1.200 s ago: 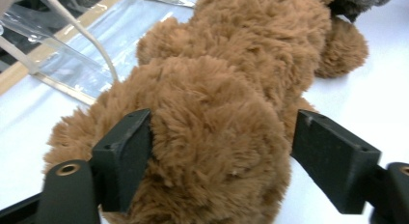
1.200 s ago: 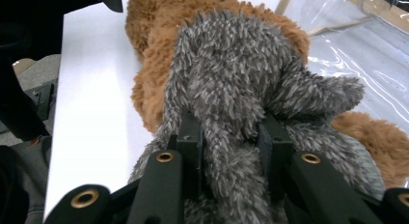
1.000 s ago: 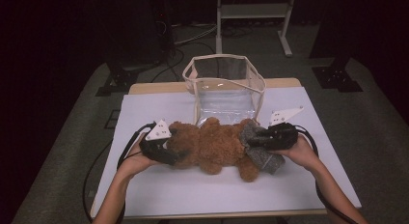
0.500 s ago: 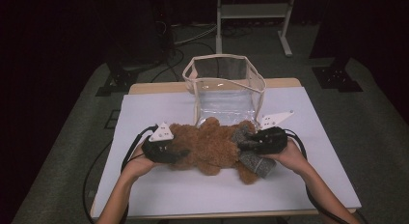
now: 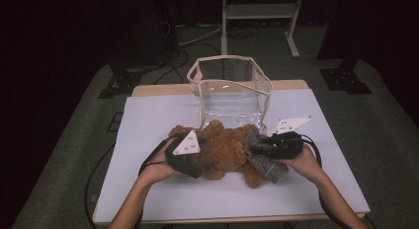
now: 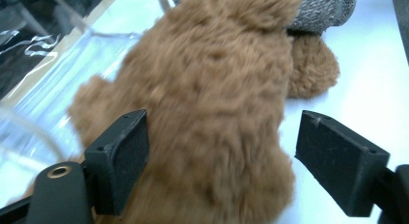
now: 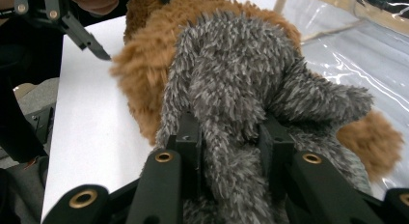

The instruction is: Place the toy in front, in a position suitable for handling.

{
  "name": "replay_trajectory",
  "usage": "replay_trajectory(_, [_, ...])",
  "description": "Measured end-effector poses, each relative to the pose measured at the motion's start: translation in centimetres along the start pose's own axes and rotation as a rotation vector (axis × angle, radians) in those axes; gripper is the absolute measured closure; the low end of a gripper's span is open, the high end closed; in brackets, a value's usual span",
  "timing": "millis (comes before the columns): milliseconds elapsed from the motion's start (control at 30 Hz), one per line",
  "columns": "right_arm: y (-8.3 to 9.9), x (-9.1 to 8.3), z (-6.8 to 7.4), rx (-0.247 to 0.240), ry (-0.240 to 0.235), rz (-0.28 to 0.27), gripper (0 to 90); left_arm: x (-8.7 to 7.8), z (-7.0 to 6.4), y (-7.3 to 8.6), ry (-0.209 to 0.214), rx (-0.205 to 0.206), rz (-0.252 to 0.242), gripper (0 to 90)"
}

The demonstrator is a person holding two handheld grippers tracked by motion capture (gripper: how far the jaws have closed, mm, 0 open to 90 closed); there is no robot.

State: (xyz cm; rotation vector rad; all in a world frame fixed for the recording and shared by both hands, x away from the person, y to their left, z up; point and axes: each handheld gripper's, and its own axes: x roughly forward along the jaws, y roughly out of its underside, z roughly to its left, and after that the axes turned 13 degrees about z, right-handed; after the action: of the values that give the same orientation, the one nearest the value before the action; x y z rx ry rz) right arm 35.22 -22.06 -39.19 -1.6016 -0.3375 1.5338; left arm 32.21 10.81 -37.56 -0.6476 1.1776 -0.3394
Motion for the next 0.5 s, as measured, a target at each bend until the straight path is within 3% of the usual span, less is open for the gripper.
replay_trajectory(167, [1.2, -0.9, -0.5, 0.036, -0.002, -0.017, 66.8, 1.0, -0.2, -2.2, 0.009, 0.043, -0.013, 18.2])
replay_trajectory(367, [1.9, -1.5, -0.6, 0.038, -0.004, -0.031, 66.7, 2.1, -1.2, -4.5, 0.022, 0.101, -0.032, 18.2])
replay_trajectory(500, [2.1, -1.6, -0.6, 0.033, -0.008, -0.03, 66.6, 3.0, -1.0, -5.1, 0.001, 0.125, 0.026, 15.5])
